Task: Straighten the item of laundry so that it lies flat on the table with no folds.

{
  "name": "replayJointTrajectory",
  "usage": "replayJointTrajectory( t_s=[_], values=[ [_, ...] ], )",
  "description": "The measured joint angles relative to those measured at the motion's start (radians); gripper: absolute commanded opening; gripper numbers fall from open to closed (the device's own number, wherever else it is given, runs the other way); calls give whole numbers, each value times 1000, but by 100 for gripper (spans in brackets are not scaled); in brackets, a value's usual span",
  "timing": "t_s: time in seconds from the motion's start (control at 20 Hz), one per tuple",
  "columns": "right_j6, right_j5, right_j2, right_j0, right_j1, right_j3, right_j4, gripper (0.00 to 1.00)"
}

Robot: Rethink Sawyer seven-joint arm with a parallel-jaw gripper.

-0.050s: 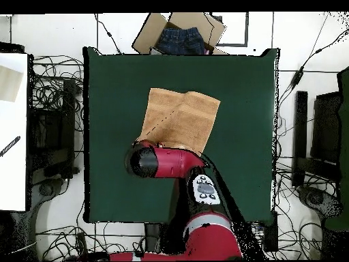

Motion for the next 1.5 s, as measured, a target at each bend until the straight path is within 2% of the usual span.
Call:
replayJointTrajectory(
  t_s=[0.35,0.7,1.5],
  values=[
    [0,-126,-4,27,75,0,-2,100],
    [0,-164,-3,24,116,0,-2,100],
    [0,-164,-3,9,75,59,-2,100]
  ],
)
